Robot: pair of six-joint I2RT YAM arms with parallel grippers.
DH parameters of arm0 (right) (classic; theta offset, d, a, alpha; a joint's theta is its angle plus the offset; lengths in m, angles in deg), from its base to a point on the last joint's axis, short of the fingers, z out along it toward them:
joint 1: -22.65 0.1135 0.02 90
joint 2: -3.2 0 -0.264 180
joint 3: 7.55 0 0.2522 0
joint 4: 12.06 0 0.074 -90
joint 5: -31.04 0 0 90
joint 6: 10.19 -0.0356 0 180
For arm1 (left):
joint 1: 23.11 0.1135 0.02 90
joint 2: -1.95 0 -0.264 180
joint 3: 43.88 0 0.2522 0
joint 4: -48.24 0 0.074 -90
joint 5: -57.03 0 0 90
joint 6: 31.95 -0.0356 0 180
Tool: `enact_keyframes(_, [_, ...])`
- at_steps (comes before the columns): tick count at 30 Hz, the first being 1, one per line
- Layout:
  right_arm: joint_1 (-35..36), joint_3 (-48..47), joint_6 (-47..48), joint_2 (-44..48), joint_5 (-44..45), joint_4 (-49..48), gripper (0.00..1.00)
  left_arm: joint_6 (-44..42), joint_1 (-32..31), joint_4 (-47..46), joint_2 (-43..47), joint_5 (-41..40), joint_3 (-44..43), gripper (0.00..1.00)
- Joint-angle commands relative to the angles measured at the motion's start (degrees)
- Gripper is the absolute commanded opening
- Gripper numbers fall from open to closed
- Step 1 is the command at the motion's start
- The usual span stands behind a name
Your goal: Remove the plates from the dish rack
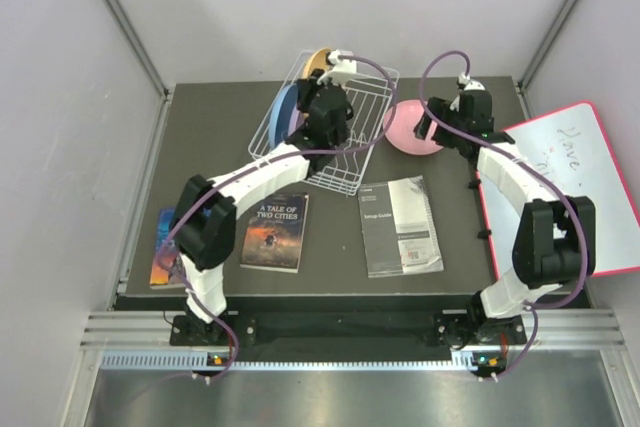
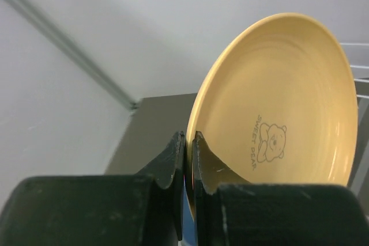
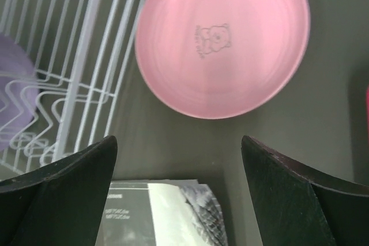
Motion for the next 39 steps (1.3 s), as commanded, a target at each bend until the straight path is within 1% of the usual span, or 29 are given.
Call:
enact_keyframes(1, [0.53, 1.01, -1.74, 1.42, -9.44, -6.03, 0.89, 24.59, 0.73, 23.52, 10.87, 18.19, -4.17, 0.0])
enact_keyframes(2, [0.53, 1.37, -2.01, 1.77, -10.95, -7.35, 0.89, 30.45, 1.0, 25.24, 11.49, 21.36, -3.74, 0.0])
enact_keyframes(3, [0.62, 1.55, -2.79, 1.95, -12.01, -8.75, 0.88, 32.25, 1.08, 26.47, 12.19, 26.96, -3.47, 0.0])
enact_keyframes(5, [0.97, 2.07, -3.68, 2.39, -15.35, -10.17, 0.89, 37.43, 1.17, 28.23, 12.46, 30.95, -2.59, 0.0])
enact_keyframes(7, [1.58, 2.95, -5.0, 3.0, -17.55, -14.19, 0.89, 39.99, 1.44, 28.59, 12.37, 35.95, -2.06, 0.0])
enact_keyframes(8, [1.85, 3.3, -5.52, 3.18, -18.08, -15.17, 0.89, 42.18, 1.61, 28.68, 12.28, 37.37, -1.63, 0.0])
enact_keyframes(10, [2.46, 3.65, -6.49, 3.53, -19.48, -17.02, 0.88, 43.78, 1.79, 29.03, 11.58, 39.4, -1.71, 0.0])
enact_keyframes(16, [3.78, 5.15, -7.46, 5.46, -19.4, -19.49, 0.88, 45.54, 1.88, 29.3, 9.82, 39.5, -1.71, 0.0])
enact_keyframes(19, [4.22, 4.97, -7.72, 4.94, -19.58, -19.66, 0.88, 46.07, 1.96, 29.04, 9.56, 39.94, -1.45, 0.0])
enact_keyframes(21, [4.22, 5.41, -7.9, 5.29, -19.23, -19.58, 0.88, 46.16, 1.88, 29.03, 9.21, 38.89, -1.36, 0.0])
enact_keyframes(25, [3.88, 6.03, -5.71, 8.18, -12.75, -16.86, 0.88, 45.72, 2.31, 29.3, 9.12, 36.6, -1.27, 0.0])
enact_keyframes(28, [3.43, 6.82, -5.35, 9.76, -11.32, -16.68, 0.88, 46.24, 2.75, 29.3, 9.21, 36.51, -0.92, 0.0])
enact_keyframes(33, [3.43, 7.7, -6.67, 10.47, -12.9, -18.78, 0.86, 47.12, 3.11, 29.04, 8.94, 37.48, -0.3, 0.0])
enact_keyframes(39, [3.43, 7.08, -8.16, 8.02, -15.45, -20.63, 0.86, 48.44, 3.11, 27.63, 9.82, 40.28, 0.57, 0.0])
